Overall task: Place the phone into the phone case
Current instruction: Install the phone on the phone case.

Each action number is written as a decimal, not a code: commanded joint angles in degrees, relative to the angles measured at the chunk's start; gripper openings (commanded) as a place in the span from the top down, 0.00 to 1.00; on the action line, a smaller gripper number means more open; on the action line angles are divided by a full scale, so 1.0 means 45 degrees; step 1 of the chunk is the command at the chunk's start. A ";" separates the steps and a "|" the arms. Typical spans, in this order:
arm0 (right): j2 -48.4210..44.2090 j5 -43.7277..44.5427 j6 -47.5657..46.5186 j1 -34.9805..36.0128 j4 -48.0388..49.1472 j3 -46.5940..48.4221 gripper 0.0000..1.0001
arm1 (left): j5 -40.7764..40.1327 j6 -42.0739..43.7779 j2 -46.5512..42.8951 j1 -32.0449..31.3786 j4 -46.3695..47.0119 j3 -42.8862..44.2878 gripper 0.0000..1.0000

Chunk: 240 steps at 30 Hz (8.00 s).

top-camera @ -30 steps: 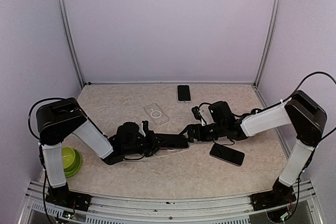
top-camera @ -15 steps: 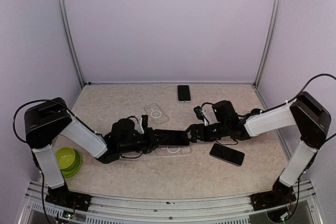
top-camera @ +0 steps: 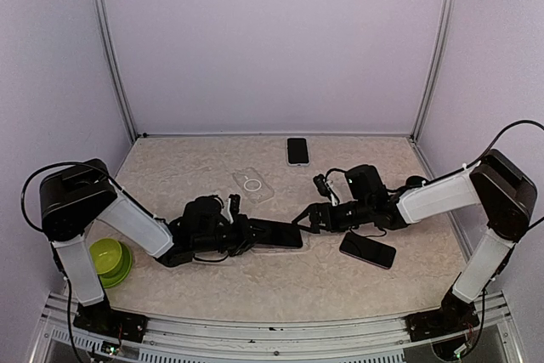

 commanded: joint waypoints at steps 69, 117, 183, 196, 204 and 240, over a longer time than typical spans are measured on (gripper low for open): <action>-0.0943 0.2234 0.2636 0.3169 0.0014 -0.0312 0.00 | -0.0960 -0.1808 0.1556 -0.0562 -0.0509 0.0191 1.00; -0.2614 0.3861 0.1432 0.2062 -0.2903 -0.0520 0.00 | -0.0301 -0.0279 -0.0033 -0.0487 0.0466 0.0386 1.00; -0.0274 0.0136 0.1271 0.0805 0.0222 -0.1069 0.00 | -0.0299 -0.1247 0.2439 -0.0724 0.5062 -0.1104 1.00; 0.0474 -0.0490 0.1493 0.0624 0.0614 -0.0841 0.00 | 0.0219 -0.1328 0.2386 -0.0768 0.6631 -0.1303 1.00; 0.0842 -0.1163 0.2116 0.0628 0.1622 -0.0989 0.00 | 0.0294 -0.1275 0.2501 -0.0841 0.8130 -0.1542 1.00; 0.1877 -0.4031 0.3956 0.1179 0.6025 -0.1312 0.41 | 0.0771 -0.1753 0.3768 -0.1098 0.8144 -0.0723 1.00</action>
